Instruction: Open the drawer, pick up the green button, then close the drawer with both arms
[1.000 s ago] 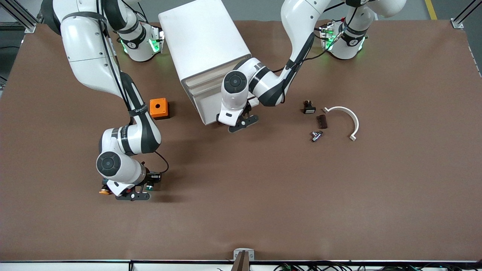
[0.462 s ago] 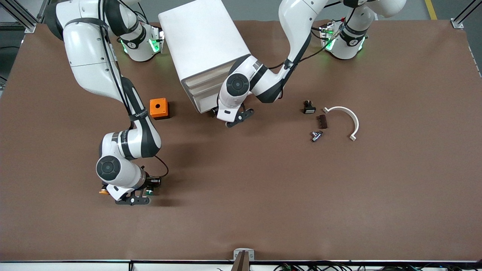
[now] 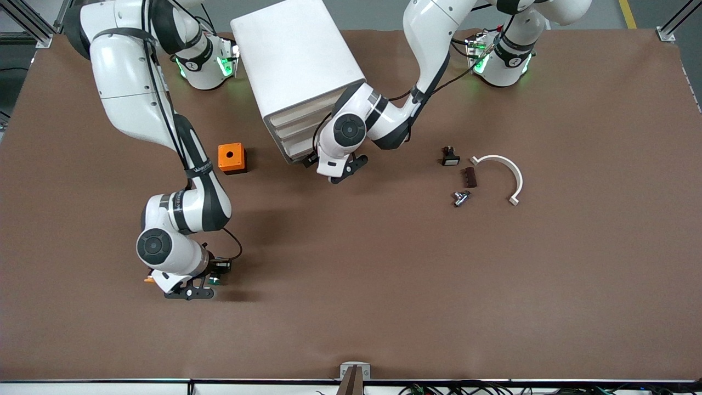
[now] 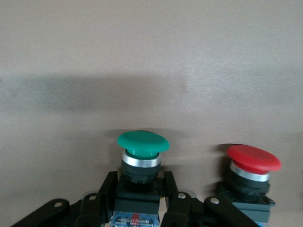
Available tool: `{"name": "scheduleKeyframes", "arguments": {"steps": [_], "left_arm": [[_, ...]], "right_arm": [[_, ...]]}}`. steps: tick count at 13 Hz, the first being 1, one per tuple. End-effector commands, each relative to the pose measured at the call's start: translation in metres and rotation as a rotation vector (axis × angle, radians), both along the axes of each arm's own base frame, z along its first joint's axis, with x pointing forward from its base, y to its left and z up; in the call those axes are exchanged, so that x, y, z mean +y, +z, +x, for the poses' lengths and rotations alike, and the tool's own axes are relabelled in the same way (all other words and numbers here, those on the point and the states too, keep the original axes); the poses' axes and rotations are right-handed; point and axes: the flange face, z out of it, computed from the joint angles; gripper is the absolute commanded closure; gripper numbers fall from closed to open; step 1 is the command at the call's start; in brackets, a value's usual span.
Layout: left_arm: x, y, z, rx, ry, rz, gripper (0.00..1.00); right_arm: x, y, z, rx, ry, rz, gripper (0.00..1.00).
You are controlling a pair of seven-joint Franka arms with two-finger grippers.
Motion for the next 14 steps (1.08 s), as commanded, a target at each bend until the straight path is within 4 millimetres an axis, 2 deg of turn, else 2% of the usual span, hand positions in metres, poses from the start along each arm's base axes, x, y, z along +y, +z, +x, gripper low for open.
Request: {"name": "scheduleKeyframes", "arguments": {"steps": [1,8,9,10,11,12,14], "left_arm": [[-0.004,-0.001,-0.006,0.038,0.033,-0.024,0.00],[-0.005,-0.007,-0.010,0.096,0.070,-0.056,0.00],[-0.005,-0.006,-0.010,0.093,0.070,-0.058,0.00],[-0.005,-0.007,-0.009,0.087,0.058,-0.058,0.00],[-0.004,-0.006,-0.008,0.077,0.045,-0.058,0.00],[-0.003,-0.006,-0.007,0.074,0.043,-0.058,0.00],[0.006,0.004,0.011,0.048,0.056,-0.062,0.00]], "right_arm": [[-0.005,-0.004,0.000,0.010,0.003,-0.007,0.98],[0.008,-0.011,-0.009,0.032,-0.010,-0.004,0.97],[0.008,-0.011,-0.008,0.030,-0.009,-0.005,0.93],[0.008,-0.011,-0.008,0.027,-0.006,-0.004,0.52],[0.009,-0.010,-0.007,0.022,-0.004,-0.006,0.01],[0.008,-0.006,-0.006,0.019,0.000,-0.006,0.00],[0.006,0.013,0.000,-0.003,0.015,-0.005,0.00]]}}
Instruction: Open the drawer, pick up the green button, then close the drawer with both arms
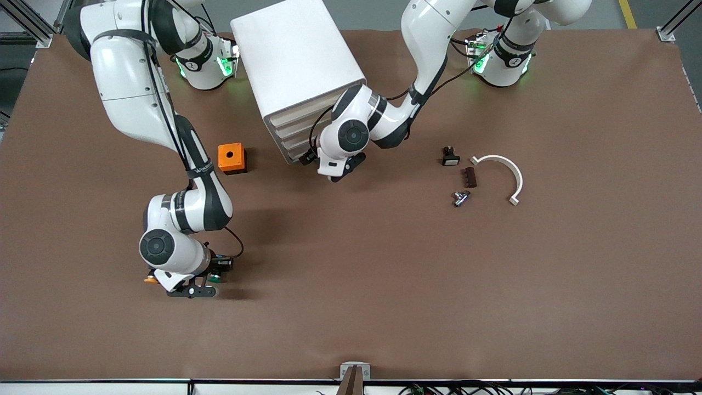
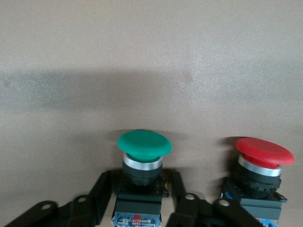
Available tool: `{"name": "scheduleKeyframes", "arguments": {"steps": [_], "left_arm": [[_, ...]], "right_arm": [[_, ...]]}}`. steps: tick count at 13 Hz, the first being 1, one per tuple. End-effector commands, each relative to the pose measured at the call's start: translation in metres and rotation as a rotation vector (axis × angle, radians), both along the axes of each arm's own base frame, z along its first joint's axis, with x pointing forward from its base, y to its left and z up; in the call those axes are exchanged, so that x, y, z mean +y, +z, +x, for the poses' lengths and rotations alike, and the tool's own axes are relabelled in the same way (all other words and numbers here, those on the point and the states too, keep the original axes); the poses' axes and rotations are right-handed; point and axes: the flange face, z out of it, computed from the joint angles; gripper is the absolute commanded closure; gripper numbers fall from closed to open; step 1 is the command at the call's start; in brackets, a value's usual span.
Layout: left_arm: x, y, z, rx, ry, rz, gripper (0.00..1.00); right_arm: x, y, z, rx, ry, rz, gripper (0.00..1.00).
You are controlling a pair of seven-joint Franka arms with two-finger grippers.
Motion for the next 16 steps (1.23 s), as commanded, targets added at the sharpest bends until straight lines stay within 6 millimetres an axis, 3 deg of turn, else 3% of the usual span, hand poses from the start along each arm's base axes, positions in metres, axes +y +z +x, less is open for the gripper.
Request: {"name": "scheduleKeyframes", "arguments": {"steps": [1,2,4,8,12,14,16], "left_arm": [[0.011,0.016,0.021,-0.055,-0.015,-0.001,0.00],[0.022,0.026,0.038,-0.095,-0.022,0.011,0.00],[0.040,0.055,0.063,-0.191,-0.051,0.039,0.00],[0.101,0.155,0.109,-0.292,-0.105,0.105,0.01],[0.186,0.243,0.155,-0.376,-0.150,0.086,0.01],[0.246,0.287,0.167,-0.393,-0.211,0.110,0.01],[0.310,0.319,0.167,-0.359,-0.348,0.119,0.01]], "right_arm": [[0.000,0.029,0.005,-0.009,0.020,-0.018,0.00],[-0.004,0.038,0.007,0.021,0.022,-0.030,0.00],[-0.008,0.085,0.011,0.042,0.037,-0.031,0.00],[-0.065,0.180,0.001,0.072,0.042,-0.003,0.00],[-0.122,0.279,-0.039,0.145,0.002,0.024,0.00],[-0.141,0.322,-0.061,0.159,-0.022,0.025,0.00],[-0.155,0.359,-0.079,0.144,-0.040,0.018,0.00]]}}
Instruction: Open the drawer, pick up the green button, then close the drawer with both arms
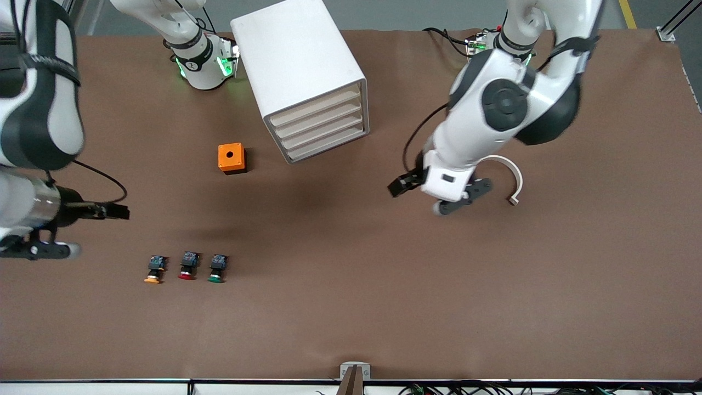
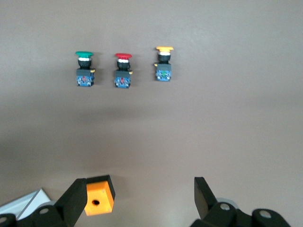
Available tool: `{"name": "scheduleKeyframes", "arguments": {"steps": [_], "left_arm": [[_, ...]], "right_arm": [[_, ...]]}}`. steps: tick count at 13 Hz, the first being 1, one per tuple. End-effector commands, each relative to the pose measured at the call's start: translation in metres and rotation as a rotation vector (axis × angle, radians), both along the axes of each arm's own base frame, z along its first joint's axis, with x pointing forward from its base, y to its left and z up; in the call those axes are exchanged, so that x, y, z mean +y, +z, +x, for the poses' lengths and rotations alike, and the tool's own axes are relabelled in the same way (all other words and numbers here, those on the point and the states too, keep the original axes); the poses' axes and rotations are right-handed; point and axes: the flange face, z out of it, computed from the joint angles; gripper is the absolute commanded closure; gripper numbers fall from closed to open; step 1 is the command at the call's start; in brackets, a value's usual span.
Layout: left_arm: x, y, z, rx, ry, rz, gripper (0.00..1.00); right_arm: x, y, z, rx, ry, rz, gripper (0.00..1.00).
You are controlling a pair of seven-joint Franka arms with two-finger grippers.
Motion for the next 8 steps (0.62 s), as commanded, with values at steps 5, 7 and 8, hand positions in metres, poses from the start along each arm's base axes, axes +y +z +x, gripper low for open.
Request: {"name": "scheduleKeyframes", "arguments": {"steps": [5,7,8], "left_arm": [[0.180,0.087,-0.014,0.026,-0.283,0.076,0.01],[0.223,0.100,-0.012,-0.001,-0.292,0.062,0.01],[0.242,0.106,-0.013,-0.017,-0.308,0.058,0.01]], "right_arm": [[-0.014,0.048,-0.028,-0.031,-0.019,-0.026,0.00],[-0.017,0.062,-0.026,-0.061,-0.024,-0.028,0.00],[-0.023,0.067,-0.027,-0.069,-0.030,-0.026,0.00]]}}
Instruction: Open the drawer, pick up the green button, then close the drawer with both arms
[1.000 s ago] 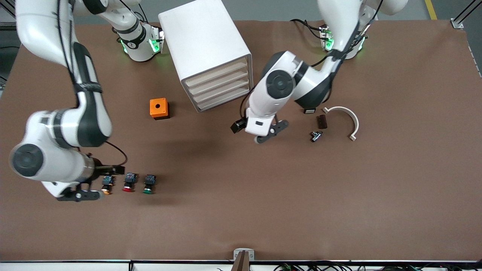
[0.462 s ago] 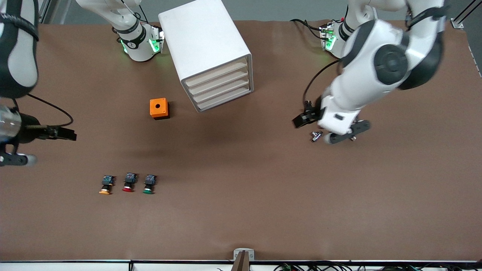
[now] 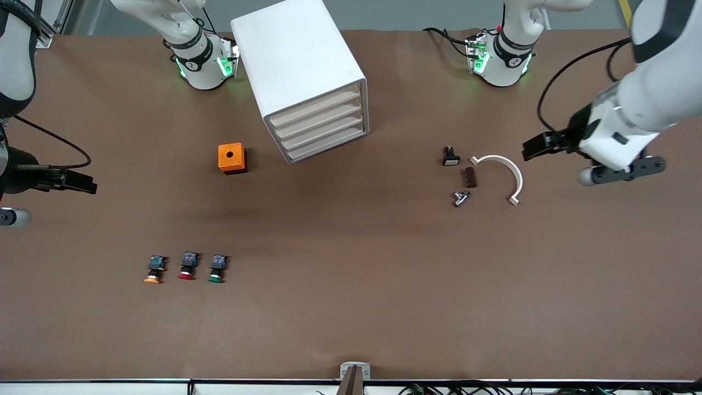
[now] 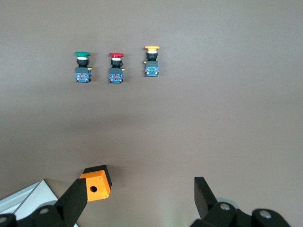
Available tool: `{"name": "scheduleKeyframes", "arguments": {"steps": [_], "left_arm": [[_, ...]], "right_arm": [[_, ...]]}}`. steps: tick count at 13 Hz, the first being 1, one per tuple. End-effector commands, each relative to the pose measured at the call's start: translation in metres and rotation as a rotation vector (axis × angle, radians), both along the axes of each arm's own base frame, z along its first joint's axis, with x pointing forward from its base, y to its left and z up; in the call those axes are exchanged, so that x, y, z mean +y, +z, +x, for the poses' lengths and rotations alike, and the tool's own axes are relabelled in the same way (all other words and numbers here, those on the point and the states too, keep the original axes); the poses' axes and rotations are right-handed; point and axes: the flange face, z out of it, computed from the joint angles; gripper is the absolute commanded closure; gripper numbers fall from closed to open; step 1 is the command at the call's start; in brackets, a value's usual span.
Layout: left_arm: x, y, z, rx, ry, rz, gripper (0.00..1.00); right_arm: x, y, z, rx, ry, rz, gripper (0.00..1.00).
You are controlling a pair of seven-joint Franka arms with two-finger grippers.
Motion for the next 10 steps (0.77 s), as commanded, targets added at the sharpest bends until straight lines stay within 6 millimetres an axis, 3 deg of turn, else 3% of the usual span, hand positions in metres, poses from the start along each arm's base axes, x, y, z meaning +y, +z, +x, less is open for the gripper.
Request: {"name": "scheduleKeyframes", "arguments": {"steps": [1,2,4,7,10], "left_arm": [[0.042,0.010,-0.008,-0.022,-0.052,0.001,0.01],[0.055,0.009,-0.010,-0.020,-0.057,-0.002,0.01],[0.072,0.005,-0.012,-0.017,-0.083,0.046,0.01],[0.082,0.002,-0.014,-0.035,-0.090,0.072,0.01],[0.076,0.012,-0.025,-0.052,-0.122,0.101,0.01]], "right_arm": [[-0.014,0.021,-0.005,-0.034,-0.023,-0.007,0.00],[-0.017,0.034,-0.007,-0.059,-0.029,-0.005,0.00],[-0.017,0.032,-0.012,-0.017,-0.033,-0.003,0.00],[-0.018,0.029,-0.018,0.030,-0.039,-0.004,0.00],[-0.021,0.050,-0.029,-0.008,-0.046,0.016,0.00]]}}
